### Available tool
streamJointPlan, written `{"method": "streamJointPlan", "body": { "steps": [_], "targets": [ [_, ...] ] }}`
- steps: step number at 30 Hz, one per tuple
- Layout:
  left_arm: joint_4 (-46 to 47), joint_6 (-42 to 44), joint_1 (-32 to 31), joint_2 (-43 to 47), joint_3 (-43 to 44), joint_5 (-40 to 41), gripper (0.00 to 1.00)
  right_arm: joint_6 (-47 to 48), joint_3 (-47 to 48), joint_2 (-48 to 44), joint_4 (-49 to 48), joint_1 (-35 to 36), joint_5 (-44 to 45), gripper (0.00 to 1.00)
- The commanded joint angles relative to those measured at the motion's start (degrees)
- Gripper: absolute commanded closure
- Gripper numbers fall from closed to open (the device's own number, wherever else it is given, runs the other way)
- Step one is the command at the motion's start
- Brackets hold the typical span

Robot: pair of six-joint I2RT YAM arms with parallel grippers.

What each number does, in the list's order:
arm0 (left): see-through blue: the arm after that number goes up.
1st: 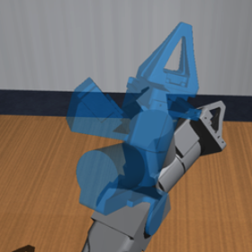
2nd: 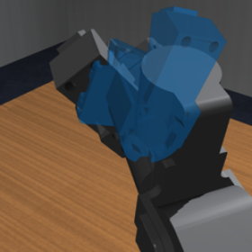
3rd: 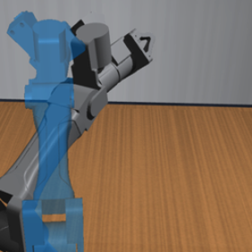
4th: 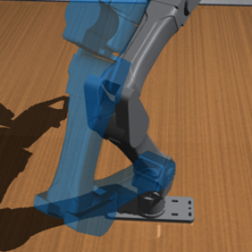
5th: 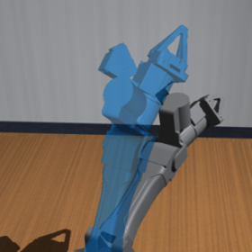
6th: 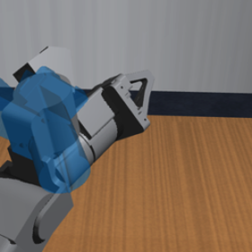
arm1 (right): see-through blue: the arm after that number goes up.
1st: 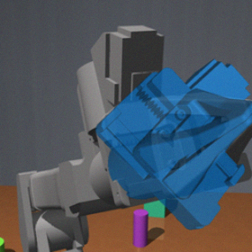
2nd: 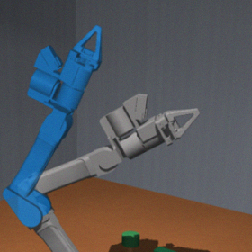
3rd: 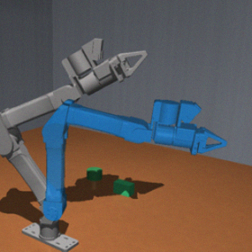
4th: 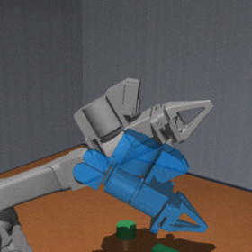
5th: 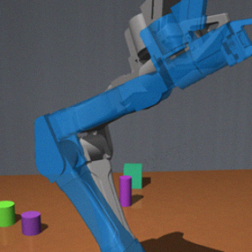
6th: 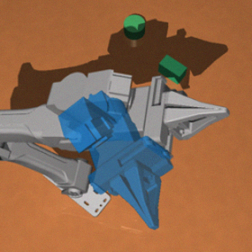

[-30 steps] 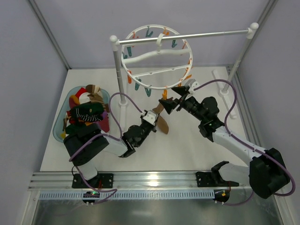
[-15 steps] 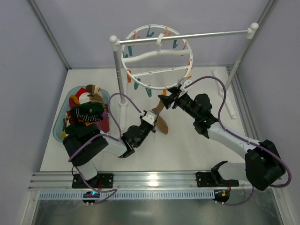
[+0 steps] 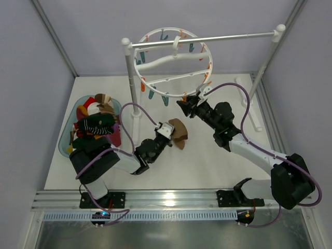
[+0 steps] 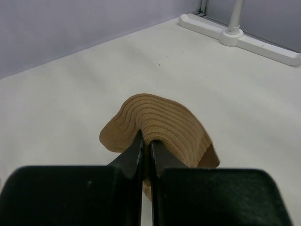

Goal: Remove the socks clipped to the hanger

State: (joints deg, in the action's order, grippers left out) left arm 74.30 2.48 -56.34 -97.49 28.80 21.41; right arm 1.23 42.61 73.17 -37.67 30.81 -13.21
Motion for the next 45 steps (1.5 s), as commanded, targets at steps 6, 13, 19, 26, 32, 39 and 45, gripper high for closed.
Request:
{"method": "streamJointPlan", "body": {
  "steps": [6,13,19,26,32,39,45],
  "targets": [
    [14.3,1.6,0.2,1.8,-1.2,0.6,1.00,-0.2,-2.5,-4.4,-2.1,0.5,2.4,0.21],
    [5.7,1.8,2.4,6.5,-2.9,2.9,1.00,0.0,-12.7,-10.5,-4.3,0.6,11.4,0.00],
    [-15.3,-6.3,10.1,14.0,-0.9,3.1,1.00,1.2,-15.8,-19.2,1.5,0.6,22.8,0.00],
    [-46.5,-14.4,17.0,23.7,7.1,1.8,1.00,1.8,-19.8,-26.0,1.9,0.4,25.6,0.00],
    [-56.9,-21.5,22.6,35.2,6.6,10.0,1.00,2.4,-19.5,-24.4,1.6,0.4,27.2,0.00],
    [-60.3,-26.1,32.7,43.4,4.8,10.0,1.00,2.6,-18.8,-23.1,1.8,0.4,27.5,0.00],
    [-62.9,-30.3,38.5,39.8,7.2,10.1,1.00,2.8,-21.0,-26.2,0.6,0.4,27.5,0.00]
  ]
}}
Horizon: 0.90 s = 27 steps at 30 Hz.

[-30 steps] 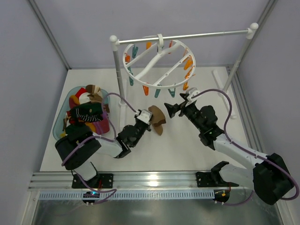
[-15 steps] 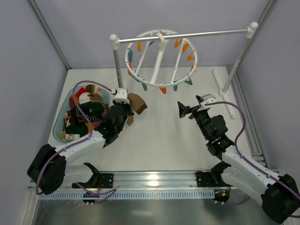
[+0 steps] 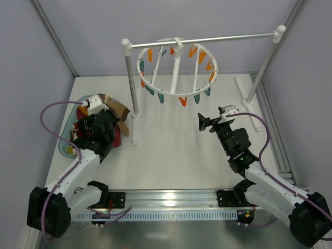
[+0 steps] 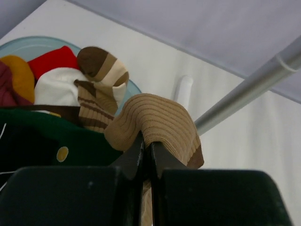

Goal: Remove the socks clipped to the hanger

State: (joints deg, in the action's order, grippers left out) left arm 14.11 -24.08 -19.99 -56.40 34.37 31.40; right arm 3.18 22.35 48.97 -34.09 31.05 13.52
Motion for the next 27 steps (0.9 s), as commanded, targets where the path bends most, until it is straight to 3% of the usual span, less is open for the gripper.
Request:
{"method": "streamJointPlan", "body": {
  "steps": [1,5,9,17,22,27],
  "targets": [
    [-3.1,-5.3,3.2,-1.6,2.2,0.6,1.00,0.9,-0.9,-2.2,-2.9,0.2,0.3,0.00],
    [-5.4,-8.2,7.4,-1.7,5.5,0.0,1.00,1.0,-0.9,-2.2,-3.0,0.2,0.5,0.01],
    [-9.0,-7.6,7.6,-2.7,13.7,7.1,1.00,1.0,-0.9,-2.2,-2.9,0.1,0.1,0.00],
    [-8.5,0.5,8.7,-6.3,19.5,17.6,1.00,0.7,-2.7,-4.7,-3.4,0.2,-1.6,0.00],
    [-12.8,-4.1,14.2,-12.0,17.7,12.2,1.00,0.6,-2.7,-4.8,-3.1,0.1,-1.9,0.00],
    [-15.3,-7.3,14.8,-17.1,16.6,8.6,1.00,0.4,-3.1,-5.2,-3.2,0.1,-2.0,0.00]
  ]
}}
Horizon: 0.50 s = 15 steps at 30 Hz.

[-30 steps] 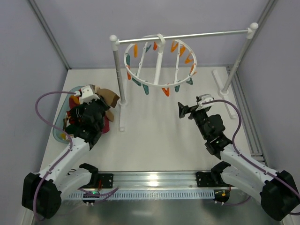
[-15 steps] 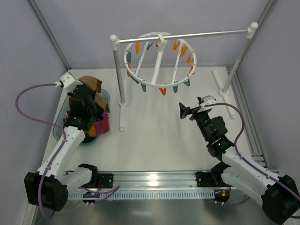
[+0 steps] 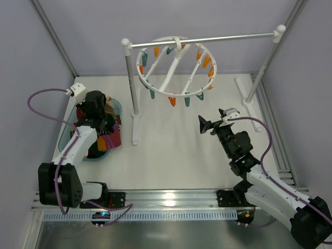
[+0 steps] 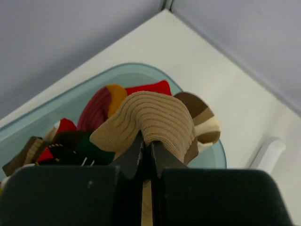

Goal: Remove the socks clipped to the hanger

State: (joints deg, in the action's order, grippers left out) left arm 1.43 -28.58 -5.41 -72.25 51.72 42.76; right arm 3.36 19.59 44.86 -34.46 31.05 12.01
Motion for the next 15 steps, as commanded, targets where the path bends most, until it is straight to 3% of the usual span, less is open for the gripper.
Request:
{"method": "streamJointPlan", "body": {
  "steps": [1,8,10,12,13,15],
  "targets": [
    [-2.2,-3.8,0.2,-1.6,-1.3,-3.6,1.00,0.2,-0.5,-1.2,-2.9,0.2,-0.5,0.00],
    [-1.1,-7.1,0.8,-1.1,-6.0,-9.0,1.00,0.0,-1.5,-2.4,-3.4,0.1,-0.4,0.00],
    [-1.3,-7.3,0.8,-0.1,-6.1,-9.5,0.90,-0.1,-1.6,-2.4,-3.3,0.2,-0.4,0.01],
    [-1.3,-7.4,0.8,1.0,-6.4,-9.5,0.51,-0.1,-1.5,-2.3,-3.3,0.2,-0.4,0.00],
    [-1.3,-7.5,0.8,1.3,-6.5,-9.5,0.27,-0.1,-1.5,-2.3,-3.2,0.1,-0.1,0.00],
    [-1.3,-8.1,0.8,2.0,-6.7,-9.5,0.03,-0.2,-1.4,-2.1,-3.2,0.2,-0.2,0.00]
  ]
}}
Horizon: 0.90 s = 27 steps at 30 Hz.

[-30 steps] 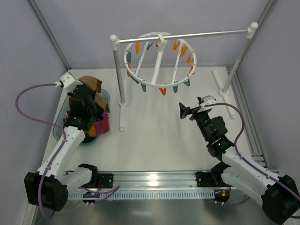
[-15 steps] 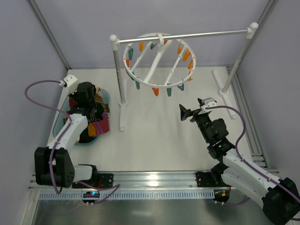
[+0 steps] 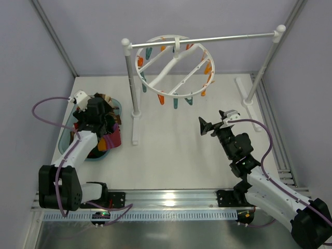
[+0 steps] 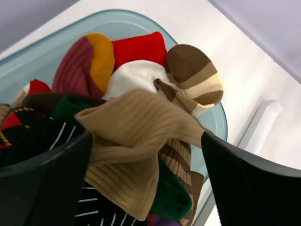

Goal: Remove the socks clipped to the hanger

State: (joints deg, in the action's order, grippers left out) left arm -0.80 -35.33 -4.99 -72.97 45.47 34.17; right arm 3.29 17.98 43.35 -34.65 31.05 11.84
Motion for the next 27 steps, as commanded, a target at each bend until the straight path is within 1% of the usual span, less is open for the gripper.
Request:
{"method": "streamJointPlan", "body": {
  "steps": [1,4,6,8,10,11,12,14,15,17,18,19,21,22,23,25,27],
  "targets": [
    [1.0,-1.5,0.4,3.6,-0.7,-0.8,0.00,0.0,0.2,-0.7,-3.1,0.2,-0.1,0.00],
    [-0.2,-2.6,0.4,5.8,-2.5,-0.9,0.01,0.0,0.2,-0.6,-3.1,0.2,-0.1,0.00],
    [0.1,-3.2,0.2,9.3,-4.5,-0.3,0.00,0.0,0.2,-0.7,-3.1,0.1,-0.1,0.00],
    [0.4,-3.6,-0.8,14.0,-6.4,1.3,0.00,0.0,0.2,-0.6,-3.1,0.1,-0.2,0.00],
    [0.4,-3.3,-2.6,17.8,-7.5,5.3,0.00,0.0,0.4,-0.5,-3.1,0.2,-0.1,0.00],
    [0.5,-2.7,-5.1,21.4,-8.2,6.8,0.01,0.0,0.4,-0.2,-3.0,0.2,-0.1,0.00],
    [0.5,-2.3,-7.0,23.1,-8.6,10.1,0.00,-0.1,0.5,-0.2,-2.9,0.2,-0.3,0.00],
    [4.2,1.0,-10.7,26.5,-10.3,12.7,0.00,-0.1,0.5,0.1,-3.0,0.1,-0.4,0.00],
    [7.7,2.3,-15.5,29.1,-11.1,15.5,0.00,-0.2,0.6,0.2,-2.9,0.2,-0.5,0.00],
    [12.0,7.1,-19.7,30.8,-13.6,17.0,0.00,-0.2,0.6,0.5,-2.8,0.2,-0.3,0.00],
    [14.0,8.7,-21.3,31.3,-14.4,16.8,0.00,-0.3,0.6,0.5,-2.8,0.2,-0.2,0.01],
    [17.9,9.9,-23.8,31.4,-15.8,15.4,0.00,-0.3,0.6,0.6,-2.8,0.2,-0.1,0.00],
    [22.0,14.6,-25.6,31.1,-17.3,12.9,0.01,-0.4,0.4,1.0,-3.0,0.2,0.5,0.00],
    [26.6,16.4,-27.3,30.4,-18.1,11.3,0.01,-0.4,0.3,1.1,-3.2,0.1,0.8,0.00],
    [28.8,18.7,-28.0,29.6,-19.4,7.9,0.00,-0.4,0.4,1.9,-3.5,0.2,1.1,0.00],
    [33.4,23.5,-29.8,26.8,-19.9,5.3,0.00,-0.5,0.8,2.9,-3.4,0.2,1.4,0.00],
    [35.4,26.4,-32.7,24.5,-19.4,2.7,0.00,-0.4,1.3,4.4,-3.1,0.2,1.8,0.00]
  ]
}}
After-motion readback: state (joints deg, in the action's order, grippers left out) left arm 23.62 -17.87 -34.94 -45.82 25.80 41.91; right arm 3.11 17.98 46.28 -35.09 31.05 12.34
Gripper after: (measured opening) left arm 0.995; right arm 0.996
